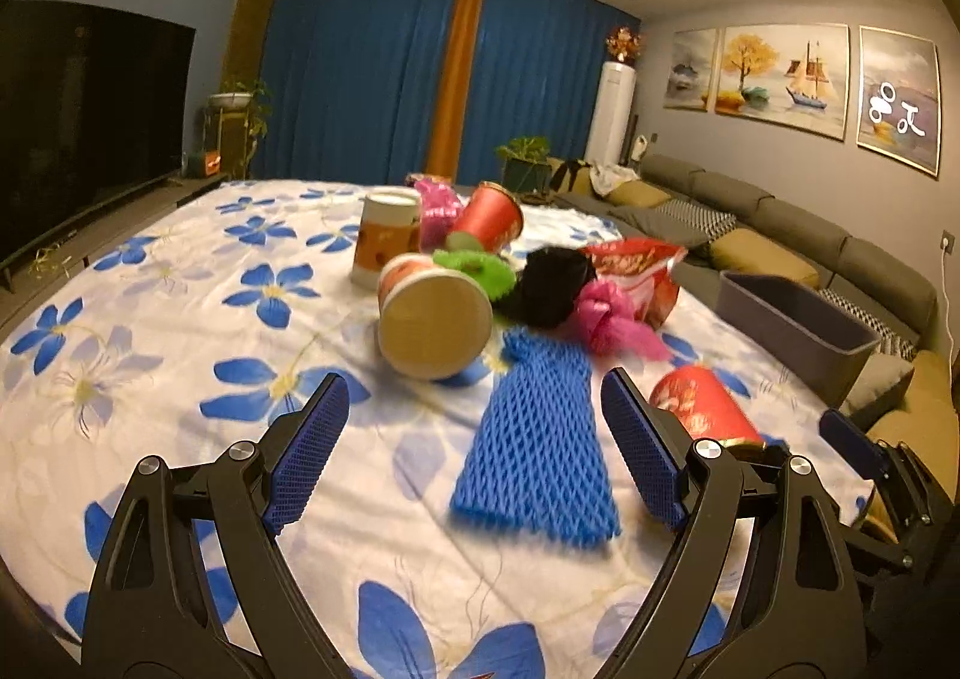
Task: Collect trash
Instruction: 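Grasp the blue foam net with the left tool while the right tool grasps the red paper cup, then carry the blue net and red cup with both tools over the grey bin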
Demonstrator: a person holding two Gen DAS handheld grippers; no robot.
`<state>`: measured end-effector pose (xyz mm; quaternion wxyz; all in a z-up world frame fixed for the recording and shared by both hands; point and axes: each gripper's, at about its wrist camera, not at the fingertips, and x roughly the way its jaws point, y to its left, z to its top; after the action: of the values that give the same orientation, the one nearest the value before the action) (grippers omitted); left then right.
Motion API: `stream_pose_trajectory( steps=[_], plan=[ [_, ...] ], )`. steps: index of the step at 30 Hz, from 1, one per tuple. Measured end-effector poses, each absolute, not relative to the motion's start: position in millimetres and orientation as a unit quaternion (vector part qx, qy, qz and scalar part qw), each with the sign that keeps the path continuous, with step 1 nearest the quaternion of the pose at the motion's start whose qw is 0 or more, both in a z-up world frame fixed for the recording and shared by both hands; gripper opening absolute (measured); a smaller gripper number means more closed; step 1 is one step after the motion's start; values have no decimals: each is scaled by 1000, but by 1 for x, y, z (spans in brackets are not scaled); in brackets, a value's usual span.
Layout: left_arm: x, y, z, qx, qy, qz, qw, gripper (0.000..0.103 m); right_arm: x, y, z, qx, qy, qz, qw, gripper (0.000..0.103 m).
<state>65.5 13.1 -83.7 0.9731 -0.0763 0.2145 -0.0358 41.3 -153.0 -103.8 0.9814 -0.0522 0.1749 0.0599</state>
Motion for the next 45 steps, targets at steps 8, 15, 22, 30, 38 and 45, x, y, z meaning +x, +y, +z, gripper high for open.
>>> stream_pose_trajectory(
  steps=[8,15,22,30,38,45],
  plan=[
    [72,4,-98,-70,240,-47,967,84,52,-151,-114,-49,192,63,978,30],
    [84,0,-110,-73,281,-59,955,77,53,-153,-119,-50,197,64,977,15],
    [91,-8,-125,-58,321,-68,943,52,52,-158,-118,-43,196,61,978,11],
    [92,-13,-127,-38,321,-70,944,16,51,-160,-117,-43,197,60,978,7],
    [85,-10,-116,-56,304,-75,948,6,48,-163,-110,-41,191,59,979,4],
    [70,-9,-91,-61,269,-88,957,5,41,-170,-98,-32,176,58,982,4]
  ],
)
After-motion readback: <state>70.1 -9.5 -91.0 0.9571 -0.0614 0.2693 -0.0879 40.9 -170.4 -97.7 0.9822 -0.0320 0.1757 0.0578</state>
